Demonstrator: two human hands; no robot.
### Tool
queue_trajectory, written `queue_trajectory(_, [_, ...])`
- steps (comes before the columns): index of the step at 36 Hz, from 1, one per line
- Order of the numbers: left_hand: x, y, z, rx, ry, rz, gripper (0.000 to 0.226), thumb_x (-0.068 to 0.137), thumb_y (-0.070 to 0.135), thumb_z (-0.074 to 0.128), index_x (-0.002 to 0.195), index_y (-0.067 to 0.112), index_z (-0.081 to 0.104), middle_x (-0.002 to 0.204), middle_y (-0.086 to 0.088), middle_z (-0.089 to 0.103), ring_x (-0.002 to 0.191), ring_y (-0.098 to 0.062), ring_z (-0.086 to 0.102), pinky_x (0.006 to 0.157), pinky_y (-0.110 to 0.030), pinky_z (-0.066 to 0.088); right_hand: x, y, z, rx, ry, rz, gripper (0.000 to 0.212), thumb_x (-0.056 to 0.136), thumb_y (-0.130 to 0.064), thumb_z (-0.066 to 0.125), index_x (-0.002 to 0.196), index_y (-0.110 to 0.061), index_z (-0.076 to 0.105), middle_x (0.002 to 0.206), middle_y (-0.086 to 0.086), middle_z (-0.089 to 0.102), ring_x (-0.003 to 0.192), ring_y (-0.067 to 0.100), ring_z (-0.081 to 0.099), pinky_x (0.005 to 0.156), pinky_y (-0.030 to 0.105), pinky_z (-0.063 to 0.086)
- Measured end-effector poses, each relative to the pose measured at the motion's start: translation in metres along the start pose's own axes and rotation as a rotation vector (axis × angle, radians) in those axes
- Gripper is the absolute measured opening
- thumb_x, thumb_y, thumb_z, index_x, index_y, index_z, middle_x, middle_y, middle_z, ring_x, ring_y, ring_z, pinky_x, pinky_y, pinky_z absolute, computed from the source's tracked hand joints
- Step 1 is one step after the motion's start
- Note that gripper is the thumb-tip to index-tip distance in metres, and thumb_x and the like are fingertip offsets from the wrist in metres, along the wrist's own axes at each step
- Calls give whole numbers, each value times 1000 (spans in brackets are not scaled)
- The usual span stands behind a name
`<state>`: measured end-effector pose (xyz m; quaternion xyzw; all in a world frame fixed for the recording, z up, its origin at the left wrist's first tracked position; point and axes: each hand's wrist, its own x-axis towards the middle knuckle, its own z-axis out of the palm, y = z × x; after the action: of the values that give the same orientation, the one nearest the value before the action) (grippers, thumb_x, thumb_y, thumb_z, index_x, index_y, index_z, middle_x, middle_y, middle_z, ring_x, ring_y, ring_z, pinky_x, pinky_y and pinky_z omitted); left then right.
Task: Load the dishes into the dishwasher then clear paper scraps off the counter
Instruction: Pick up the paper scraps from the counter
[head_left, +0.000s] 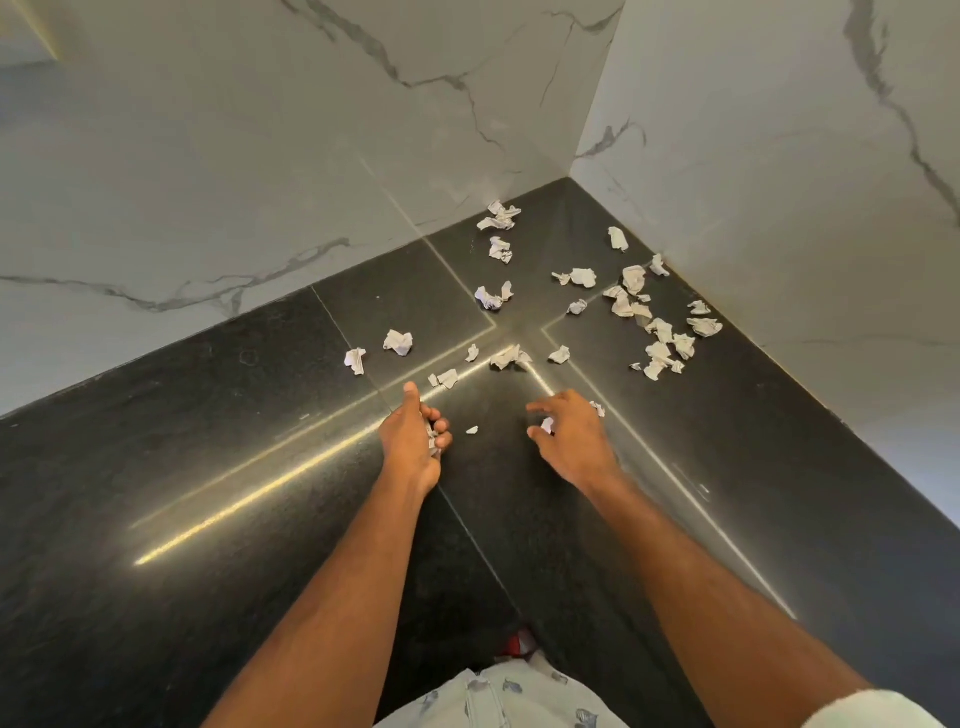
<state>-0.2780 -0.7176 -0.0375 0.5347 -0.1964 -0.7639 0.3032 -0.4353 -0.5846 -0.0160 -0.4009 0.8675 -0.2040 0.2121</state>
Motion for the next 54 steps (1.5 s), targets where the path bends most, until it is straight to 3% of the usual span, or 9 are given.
queue_trajectory(8, [-3,-9,7,91,-49,5,41,102,40,54,72,12,49,66,-4,50,55,-14,44,39,-22,30,-3,1,12,-289,-26,-52,25,91,-3,51,97,-13,74,97,11,67,96,34,64,76,35,50])
queue_trajectory(17, [-5,-12,0,144,-114,16,45,103,45,49,78,9,58,68,-10,59,55,-17,52,42,-24,37,0,-64,26,448,-9,-159,6,81,-12,80,84,-16,76,75,-10,71,70,0,64,68,14,49])
queue_trajectory(22, [-4,-13,8,130,-150,6,48,98,52,53,100,5,65,89,-17,64,76,-25,64,63,-34,51,8,-70,40,321,-42,-288,10,85,-18,77,94,-20,80,95,-10,53,93,5,50,79,9,42])
queue_trajectory(26, [0,-7,19,152,-126,12,41,100,46,56,91,6,61,72,-10,57,53,-14,51,40,-22,37,21,-60,27,467,16,-207,13,93,-19,68,102,-16,78,105,-4,51,88,-2,55,76,10,45])
queue_trajectory(30, [6,-2,27,140,-96,-17,38,101,40,58,73,14,51,61,-2,51,46,-11,45,34,-19,28,51,-47,11,276,257,-114,26,93,-11,60,114,-20,73,109,-1,54,86,8,56,80,19,46])
queue_trajectory(34, [10,-1,30,119,-77,-38,38,102,37,57,73,13,50,61,-2,49,46,-11,45,36,-20,26,78,-37,10,-51,121,-101,35,94,-19,62,128,-23,65,121,10,53,108,29,56,95,40,49])
queue_trajectory(38, [9,4,24,88,-57,-28,39,102,39,55,73,14,50,61,-2,49,47,-11,44,36,-19,25,83,-37,14,-307,12,-120,25,96,-12,53,112,-18,71,112,10,58,107,33,58,78,40,50])
queue_trajectory(47, [22,23,-1,-96,-14,-25,42,102,46,50,78,12,55,63,-3,54,47,-12,50,35,-20,33,55,-106,32,426,122,-164,14,85,-17,72,97,-19,79,87,-9,76,76,-3,66,76,15,52])
queue_trajectory(54, [19,38,-1,-202,-137,-21,50,104,45,45,75,13,68,77,-8,69,78,-20,70,77,-34,55,52,-132,62,33,-35,-455,13,85,-24,66,94,-24,76,98,-2,63,94,20,51,80,40,50])
